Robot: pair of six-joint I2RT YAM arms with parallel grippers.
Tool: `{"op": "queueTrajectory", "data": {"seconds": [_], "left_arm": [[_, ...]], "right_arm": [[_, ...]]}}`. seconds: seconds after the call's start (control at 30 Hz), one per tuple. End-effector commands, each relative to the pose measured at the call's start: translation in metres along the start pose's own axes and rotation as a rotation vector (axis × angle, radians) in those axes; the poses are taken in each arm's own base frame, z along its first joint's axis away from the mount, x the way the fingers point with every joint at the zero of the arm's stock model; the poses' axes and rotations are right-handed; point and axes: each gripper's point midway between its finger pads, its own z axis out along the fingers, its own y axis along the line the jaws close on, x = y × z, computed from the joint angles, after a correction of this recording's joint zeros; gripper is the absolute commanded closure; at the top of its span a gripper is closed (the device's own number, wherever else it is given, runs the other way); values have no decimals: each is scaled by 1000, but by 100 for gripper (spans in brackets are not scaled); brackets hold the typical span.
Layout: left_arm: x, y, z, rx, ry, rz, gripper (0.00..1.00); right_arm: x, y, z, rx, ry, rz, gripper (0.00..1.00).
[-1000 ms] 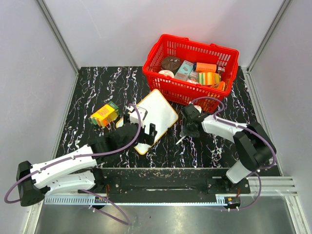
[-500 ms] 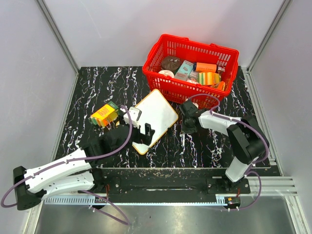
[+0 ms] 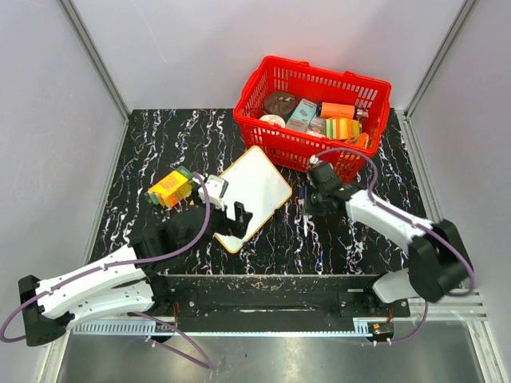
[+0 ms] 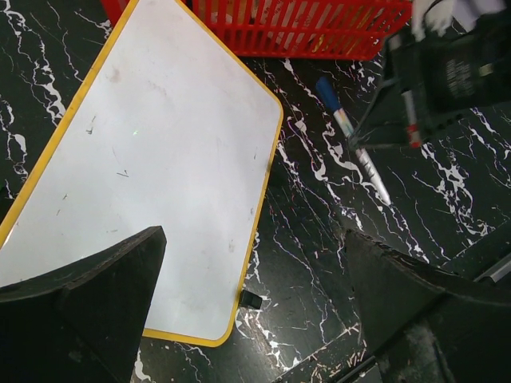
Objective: Write a sentence on the whiteboard
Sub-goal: Pass from the right arm to the left
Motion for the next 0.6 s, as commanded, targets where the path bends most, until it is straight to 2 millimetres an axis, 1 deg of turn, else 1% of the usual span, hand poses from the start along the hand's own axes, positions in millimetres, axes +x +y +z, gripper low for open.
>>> {"op": "queueTrajectory", "data": {"seconds": [0.0,0.03,0.07,0.1,0.13,0.17,0.2,0.23,0.3,0.33,0.37,0.4,0.43,0.47,0.5,0.53,0.57], "left_arm": [[-24,-15,-5,56,-54,-53,1],[-28,-18,-6,70,-57,-60,1],[-29,-20,-6,80,-55,-63,1],[-31,-23,-7,91,-58,-67,1],[-37,-30,-8,122,-65,-79,1],[-38,-33,-8,137,-63,-83,1],[-40,-38,-8,158,-65,-91,1],[-47,-48,-10,201,-75,-112,1],[-53,-59,-11,246,-78,-129,1],[-59,-68,-12,290,-88,-147,1],[-63,-74,-12,313,-94,-156,1],[-66,-80,-12,338,-101,-161,1],[-74,-92,-14,402,-122,-174,1],[-75,-99,-14,437,-127,-178,1],[-76,-103,-13,458,-125,-181,1],[-89,-117,-18,542,-162,-200,1],[-89,-122,-13,558,-155,-206,1]], "right_arm": [[-30,32,-55,-178,-143,-42,100],[-30,36,-62,-212,-152,-50,100],[-36,54,-83,-326,-195,-83,100],[-34,60,-90,-375,-209,-94,100],[-35,67,-100,-429,-233,-101,100],[-42,85,-127,-551,-302,-131,100],[-40,88,-133,-589,-319,-132,100],[-49,95,-158,-657,-407,-145,100],[-50,97,-176,-707,-471,-152,100],[-58,101,-200,-754,-558,-163,100],[-60,101,-210,-777,-597,-160,100],[-59,99,-213,-784,-624,-153,100],[-65,98,-234,-815,-707,-147,100],[-66,99,-243,-842,-741,-143,100],[-65,98,-247,-852,-758,-139,100],[-66,98,-259,-877,-797,-134,100],[-66,99,-263,-892,-808,-129,100]]}}
